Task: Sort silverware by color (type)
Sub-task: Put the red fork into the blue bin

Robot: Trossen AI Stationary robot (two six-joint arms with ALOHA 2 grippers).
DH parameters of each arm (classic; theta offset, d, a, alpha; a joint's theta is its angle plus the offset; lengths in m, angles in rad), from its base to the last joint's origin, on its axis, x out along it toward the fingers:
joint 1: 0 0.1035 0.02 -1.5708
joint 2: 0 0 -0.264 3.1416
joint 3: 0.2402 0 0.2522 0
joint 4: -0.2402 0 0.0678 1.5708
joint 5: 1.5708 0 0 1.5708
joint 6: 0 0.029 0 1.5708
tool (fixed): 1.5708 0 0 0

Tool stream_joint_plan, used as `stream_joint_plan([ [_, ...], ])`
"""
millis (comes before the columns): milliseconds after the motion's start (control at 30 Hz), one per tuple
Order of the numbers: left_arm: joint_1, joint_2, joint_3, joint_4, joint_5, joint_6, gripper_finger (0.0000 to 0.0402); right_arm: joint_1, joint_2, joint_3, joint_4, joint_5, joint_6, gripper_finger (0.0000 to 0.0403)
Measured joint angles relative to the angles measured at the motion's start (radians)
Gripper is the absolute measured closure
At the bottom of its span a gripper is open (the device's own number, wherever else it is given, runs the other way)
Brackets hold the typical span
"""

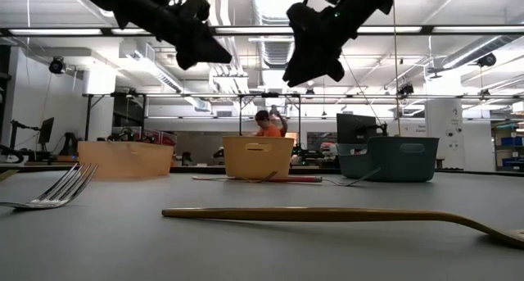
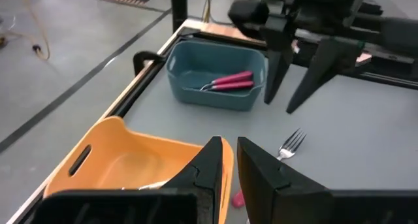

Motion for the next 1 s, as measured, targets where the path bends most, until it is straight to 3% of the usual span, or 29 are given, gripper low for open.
stream_joint_plan([
  [367, -0.006, -0.001, -0.026, 0.176, 0.0, 0.031, 0.0372, 0.107, 0.001, -0.003, -0.052, 0.012, 0.212, 0.0298],
  [867, -0.005, -0.001, -0.026, 0.192, 0.001, 0.12, 0.0372, 0.216, 0.001, -0.082, -0.05, 0.237, 0.449, 0.0298],
  [1000, -0.005, -0.001, -0.023, 0.192, 0.001, 0.147, 0.0372, 0.219, 0.01, -0.112, -0.036, 0.251, 0.463, 0.0298],
])
